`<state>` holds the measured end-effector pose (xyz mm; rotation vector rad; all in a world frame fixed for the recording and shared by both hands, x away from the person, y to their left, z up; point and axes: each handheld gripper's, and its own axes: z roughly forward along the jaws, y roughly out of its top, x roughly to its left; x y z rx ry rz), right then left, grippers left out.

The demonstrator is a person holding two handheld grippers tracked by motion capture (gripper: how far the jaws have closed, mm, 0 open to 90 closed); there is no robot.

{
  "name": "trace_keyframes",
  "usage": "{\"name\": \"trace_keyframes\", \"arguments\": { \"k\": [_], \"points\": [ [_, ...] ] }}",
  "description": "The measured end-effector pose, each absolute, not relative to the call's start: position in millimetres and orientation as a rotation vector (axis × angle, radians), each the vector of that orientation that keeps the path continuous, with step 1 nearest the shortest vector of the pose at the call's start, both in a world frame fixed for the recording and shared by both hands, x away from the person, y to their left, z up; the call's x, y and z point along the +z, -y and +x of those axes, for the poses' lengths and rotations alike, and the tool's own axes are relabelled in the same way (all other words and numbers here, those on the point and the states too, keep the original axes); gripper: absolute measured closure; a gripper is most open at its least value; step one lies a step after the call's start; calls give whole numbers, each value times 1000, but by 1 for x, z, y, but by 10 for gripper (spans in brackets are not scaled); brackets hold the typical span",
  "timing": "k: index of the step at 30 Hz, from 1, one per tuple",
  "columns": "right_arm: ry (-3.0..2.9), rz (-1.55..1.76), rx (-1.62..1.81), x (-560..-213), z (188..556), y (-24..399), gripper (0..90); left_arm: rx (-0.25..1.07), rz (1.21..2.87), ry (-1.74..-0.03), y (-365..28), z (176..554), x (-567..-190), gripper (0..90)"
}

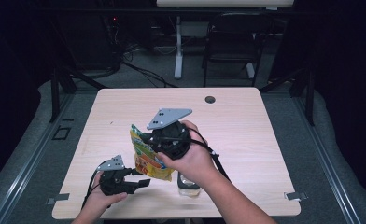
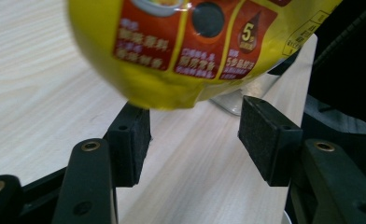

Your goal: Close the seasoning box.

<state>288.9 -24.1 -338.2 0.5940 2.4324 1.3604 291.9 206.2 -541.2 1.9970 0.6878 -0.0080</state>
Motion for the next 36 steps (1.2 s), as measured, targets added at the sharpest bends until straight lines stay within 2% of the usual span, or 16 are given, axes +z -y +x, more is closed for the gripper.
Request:
{"name": "trace_keyframes", "arguments": {
  "k": [36],
  "points": [
    [-2437, 605, 1373, -350, 292, 28, 900, -24, 1993, -674, -206, 291, -538, 437]
  ]
}}
